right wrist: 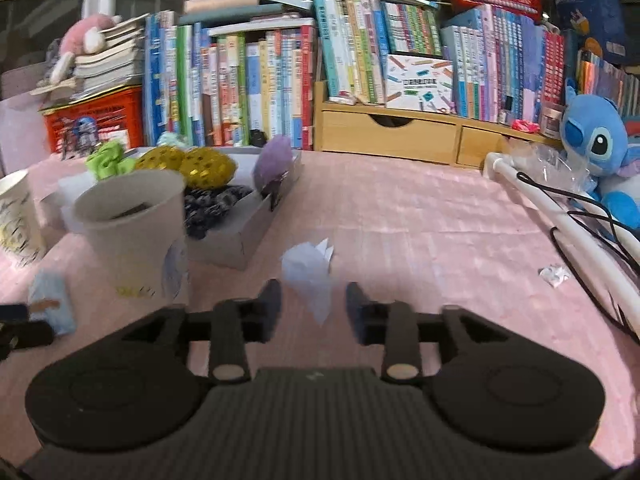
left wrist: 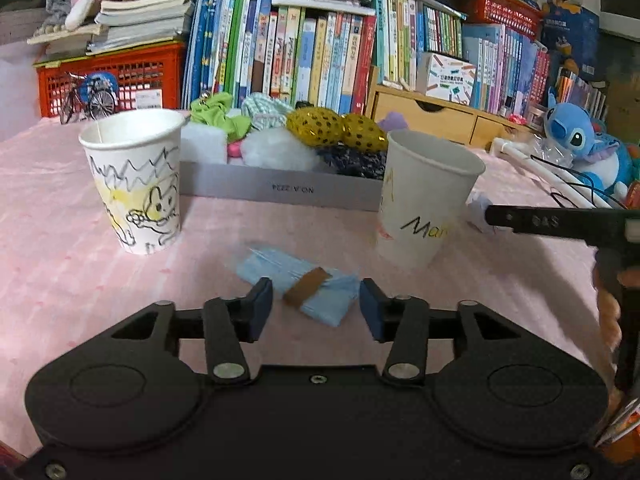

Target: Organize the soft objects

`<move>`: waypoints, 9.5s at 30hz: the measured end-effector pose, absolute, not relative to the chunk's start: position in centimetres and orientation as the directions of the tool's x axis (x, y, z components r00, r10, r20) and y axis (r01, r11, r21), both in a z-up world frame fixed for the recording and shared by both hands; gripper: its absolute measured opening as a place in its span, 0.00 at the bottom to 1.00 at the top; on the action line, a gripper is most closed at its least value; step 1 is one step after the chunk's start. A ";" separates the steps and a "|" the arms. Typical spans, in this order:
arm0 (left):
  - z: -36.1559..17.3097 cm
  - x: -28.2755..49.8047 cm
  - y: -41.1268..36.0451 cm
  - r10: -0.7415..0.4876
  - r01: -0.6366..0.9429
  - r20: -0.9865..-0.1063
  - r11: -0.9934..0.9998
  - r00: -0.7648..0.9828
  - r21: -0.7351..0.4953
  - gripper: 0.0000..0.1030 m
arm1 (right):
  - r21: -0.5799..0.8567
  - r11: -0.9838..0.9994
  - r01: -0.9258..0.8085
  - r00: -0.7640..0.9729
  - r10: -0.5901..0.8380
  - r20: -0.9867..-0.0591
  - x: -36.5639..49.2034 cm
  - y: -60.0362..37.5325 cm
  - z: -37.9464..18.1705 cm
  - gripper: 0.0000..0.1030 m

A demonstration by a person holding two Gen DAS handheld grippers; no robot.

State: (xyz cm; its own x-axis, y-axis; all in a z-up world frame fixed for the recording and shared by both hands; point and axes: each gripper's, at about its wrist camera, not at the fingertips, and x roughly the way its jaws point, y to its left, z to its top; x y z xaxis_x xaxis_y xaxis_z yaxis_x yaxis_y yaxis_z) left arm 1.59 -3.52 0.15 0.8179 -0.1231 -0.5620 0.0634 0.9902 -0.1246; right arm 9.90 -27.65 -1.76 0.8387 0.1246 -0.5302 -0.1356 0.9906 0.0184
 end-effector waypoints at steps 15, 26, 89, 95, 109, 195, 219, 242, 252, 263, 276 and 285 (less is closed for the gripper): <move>-1.0 4.9 -2.8 -0.096 -0.016 -0.568 0.982 0.818 -0.188 0.76 | 0.085 0.988 -0.131 0.793 0.156 -0.589 9.9 -26.9 -2.9 0.31; -1.5 5.7 -3.2 -0.109 0.058 -0.569 0.993 0.815 -0.106 0.76 | 0.153 0.948 -0.278 0.773 0.316 -0.551 5.4 -25.1 -3.2 0.31; -0.5 3.7 -2.4 -0.177 0.211 -0.555 0.978 0.813 -0.003 0.33 | 0.033 0.964 -0.262 0.853 0.248 -0.460 1.0 -19.9 -3.2 0.31; 2.9 2.6 -1.3 -0.204 0.227 -0.492 0.974 0.846 -0.013 0.33 | 0.005 0.968 -0.252 0.875 0.231 -0.425 0.1 -20.8 -1.3 0.31; 10.9 5.8 1.2 -0.238 0.233 -0.419 0.970 0.876 -0.064 0.33 | 0.029 0.979 -0.200 0.914 0.197 -0.356 2.6 -23.2 5.1 0.32; 6.8 34.8 1.3 -0.054 0.009 -0.826 0.998 0.561 -0.059 0.37 | 0.077 0.984 -0.159 0.634 0.162 -0.756 31.7 -17.7 3.8 0.37; 8.9 32.0 1.1 -0.066 0.030 -0.790 0.998 0.610 -0.060 0.65 | 0.080 0.978 -0.195 0.680 0.194 -0.707 29.1 -17.6 5.9 0.56; 13.7 21.0 0.9 -0.111 0.137 -0.608 0.991 0.786 -0.005 0.81 | -0.024 0.967 -0.253 0.834 0.205 -0.511 19.3 -18.4 10.7 0.77; 14.2 14.7 1.4 -0.160 0.174 -0.528 0.984 0.834 -0.024 0.83 | -0.041 0.965 -0.261 0.887 0.222 -0.405 13.2 -18.8 11.2 0.82; 12.6 9.0 1.5 -0.161 0.173 -0.463 0.985 0.872 -0.017 0.84 | -0.059 0.967 -0.247 0.917 0.213 -0.338 8.2 -18.8 9.9 0.85; 9.9 4.4 2.3 -0.120 0.138 -0.435 0.990 0.892 0.010 0.85 | -0.072 0.974 -0.216 0.938 0.187 -0.293 3.9 -19.1 7.7 0.87; 7.1 2.1 3.0 -0.093 0.106 -0.458 0.994 0.884 0.003 0.85 | -0.048 0.979 -0.198 0.938 0.175 -0.299 1.9 -19.1 5.0 0.88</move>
State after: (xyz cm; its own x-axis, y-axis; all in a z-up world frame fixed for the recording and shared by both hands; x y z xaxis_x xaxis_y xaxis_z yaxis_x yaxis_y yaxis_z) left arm 2.10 2.96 7.13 0.8842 -0.0931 -0.4577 0.1061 0.9944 0.0026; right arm 1.91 -19.15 5.02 0.9381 0.1753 -0.2989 -0.1982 0.9790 -0.0480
